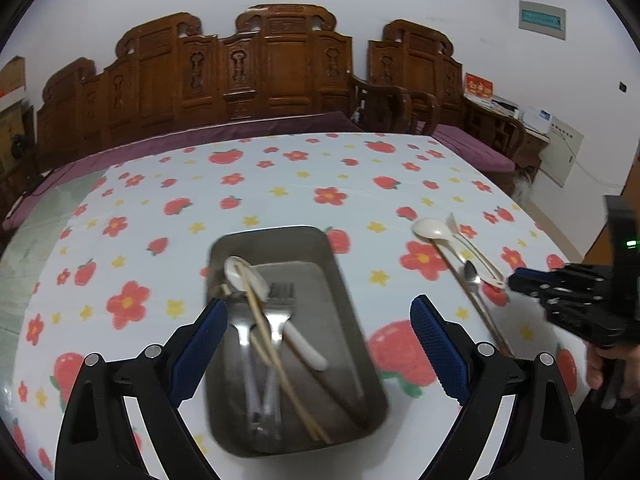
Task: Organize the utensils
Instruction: 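Lower the wooden chopstick into the tray and open the right tool, then grasp the metal spoon by its handle with the right tool, then grasp the dark chopstick with the left tool while the right tool lifts the metal spoon, then lower the dark chopstick into the tray with the left tool while the right tool carries the spoon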
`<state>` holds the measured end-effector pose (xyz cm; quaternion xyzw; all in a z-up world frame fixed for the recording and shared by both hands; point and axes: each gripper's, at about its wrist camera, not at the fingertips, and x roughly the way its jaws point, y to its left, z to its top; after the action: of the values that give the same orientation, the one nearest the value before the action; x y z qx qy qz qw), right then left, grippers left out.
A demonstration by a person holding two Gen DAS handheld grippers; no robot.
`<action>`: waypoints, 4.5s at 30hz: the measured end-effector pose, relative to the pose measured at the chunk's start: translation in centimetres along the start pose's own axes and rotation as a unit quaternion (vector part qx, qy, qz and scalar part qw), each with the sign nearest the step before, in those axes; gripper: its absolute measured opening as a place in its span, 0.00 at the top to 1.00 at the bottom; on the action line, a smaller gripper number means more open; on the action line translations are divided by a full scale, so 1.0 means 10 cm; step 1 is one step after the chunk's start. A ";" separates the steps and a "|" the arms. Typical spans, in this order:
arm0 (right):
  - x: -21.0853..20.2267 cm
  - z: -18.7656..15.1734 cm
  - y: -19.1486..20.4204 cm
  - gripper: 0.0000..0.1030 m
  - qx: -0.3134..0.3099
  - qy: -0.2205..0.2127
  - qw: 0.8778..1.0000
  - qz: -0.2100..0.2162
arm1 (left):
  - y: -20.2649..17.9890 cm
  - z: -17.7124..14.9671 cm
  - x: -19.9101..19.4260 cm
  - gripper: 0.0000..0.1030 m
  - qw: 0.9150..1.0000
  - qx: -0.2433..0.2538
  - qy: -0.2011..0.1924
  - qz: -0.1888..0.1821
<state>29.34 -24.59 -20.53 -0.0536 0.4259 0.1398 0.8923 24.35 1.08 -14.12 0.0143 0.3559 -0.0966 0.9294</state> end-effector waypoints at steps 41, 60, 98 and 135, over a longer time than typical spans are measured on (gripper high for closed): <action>0.31 0.10 -0.50 0.71 0.024 -0.001 0.998 0.057 | -1.06 -0.21 0.40 0.14 0.997 0.056 0.052 -0.005; 0.14 0.07 -0.89 0.71 0.073 -0.024 0.995 0.068 | -1.81 -0.34 1.01 0.48 0.991 0.086 0.101 -0.018; -0.64 0.13 0.33 0.71 -0.032 -0.104 0.991 0.079 | -0.59 -0.27 -0.26 0.96 0.997 0.021 0.061 0.030; -0.83 0.96 1.30 0.71 -0.114 -0.113 0.981 0.108 | 0.50 -0.25 0.32 0.95 0.990 -0.019 0.142 0.011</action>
<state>27.69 -11.78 -7.77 -0.0925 0.3073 0.2881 0.9023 26.04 5.68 -18.32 0.0139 0.4862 -0.0761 0.8704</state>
